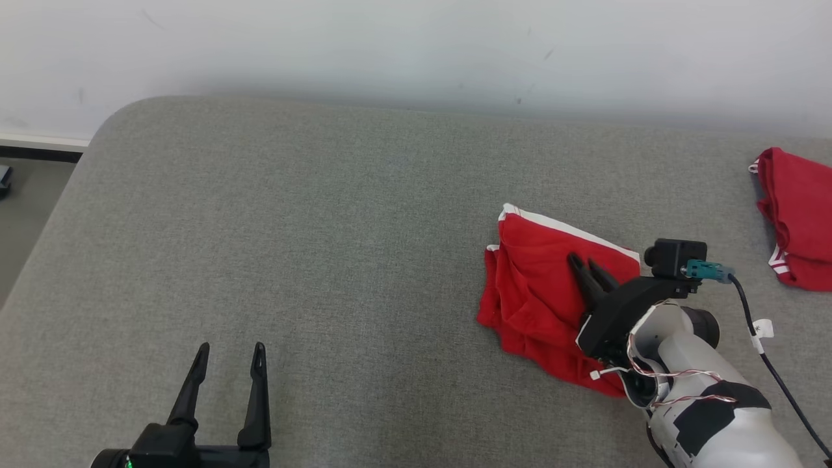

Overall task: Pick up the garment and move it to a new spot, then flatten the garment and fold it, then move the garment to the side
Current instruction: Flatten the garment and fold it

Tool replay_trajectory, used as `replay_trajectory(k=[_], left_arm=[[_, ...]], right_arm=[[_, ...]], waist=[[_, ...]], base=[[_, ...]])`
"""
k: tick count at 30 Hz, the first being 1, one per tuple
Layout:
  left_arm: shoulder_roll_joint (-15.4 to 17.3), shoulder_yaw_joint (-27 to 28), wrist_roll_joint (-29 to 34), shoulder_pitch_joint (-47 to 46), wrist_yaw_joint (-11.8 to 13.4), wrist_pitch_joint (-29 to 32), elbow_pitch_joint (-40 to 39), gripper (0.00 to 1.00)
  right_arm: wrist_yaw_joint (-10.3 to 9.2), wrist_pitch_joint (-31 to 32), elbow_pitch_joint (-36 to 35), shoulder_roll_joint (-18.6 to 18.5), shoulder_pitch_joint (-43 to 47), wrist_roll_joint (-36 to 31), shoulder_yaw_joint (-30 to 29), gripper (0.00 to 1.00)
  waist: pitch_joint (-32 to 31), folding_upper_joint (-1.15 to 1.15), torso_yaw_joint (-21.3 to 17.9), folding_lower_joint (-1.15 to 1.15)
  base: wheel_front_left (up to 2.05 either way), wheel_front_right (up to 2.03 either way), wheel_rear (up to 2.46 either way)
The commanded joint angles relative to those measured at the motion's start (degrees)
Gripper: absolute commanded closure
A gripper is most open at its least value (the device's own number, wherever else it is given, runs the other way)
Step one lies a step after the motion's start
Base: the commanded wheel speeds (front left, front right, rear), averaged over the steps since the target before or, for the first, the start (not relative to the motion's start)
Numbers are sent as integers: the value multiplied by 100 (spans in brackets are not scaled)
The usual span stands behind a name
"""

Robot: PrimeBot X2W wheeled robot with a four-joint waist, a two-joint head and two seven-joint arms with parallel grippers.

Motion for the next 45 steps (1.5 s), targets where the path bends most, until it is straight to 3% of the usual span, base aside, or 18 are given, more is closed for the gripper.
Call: replay_trajectory(k=[1, 14, 20, 22, 23, 27, 36, 45], left_arm=[[-4, 12, -49, -37, 10, -15, 8, 0], [-4, 21, -71, 108, 82, -15, -2, 0], [-4, -8, -94, 82, 93, -15, -1, 0], [-4, -4, -91, 60, 87, -15, 17, 0], [-4, 0, -89, 53, 80, -15, 26, 0], [-3, 29, -45, 68, 56, -15, 40, 0], [-4, 118, 2, 233, 52, -15, -8, 0], [-4, 305, 78, 342, 41, -15, -46, 0]], right_arm=[[-1, -37, 12, 35, -17, 71, 74, 100], [-1, -477, -1491, -216, 650, 939, 1125, 100], [-1, -592, -1920, -273, 936, 973, 1609, 100], [-1, -624, -1890, -197, 1006, 1034, 1728, 53], [-1, -631, -1861, -162, 1013, 1063, 1774, 0], [-1, -724, -1807, -97, 1055, 1275, 1865, 0], [0, -1181, -2100, -383, 1190, 1484, 1783, 0], [0, -1338, -2522, -462, 1578, 1018, 705, 0]], waist=[[-14, -1, -28, 0], [-188, -1, -271, 0], [-179, -1, -328, 0], [-181, -1, -329, 0], [-185, -1, -327, 0], [-218, -1, -318, 0], [-351, -1, -393, 0], [-472, -1, -692, 0]], base=[[0, 0, 0], [0, 0, 0], [0, 0, 0], [0, 0, 0], [0, 0, 0], [0, 0, 0], [0, 0, 0], [0, 0, 0]])
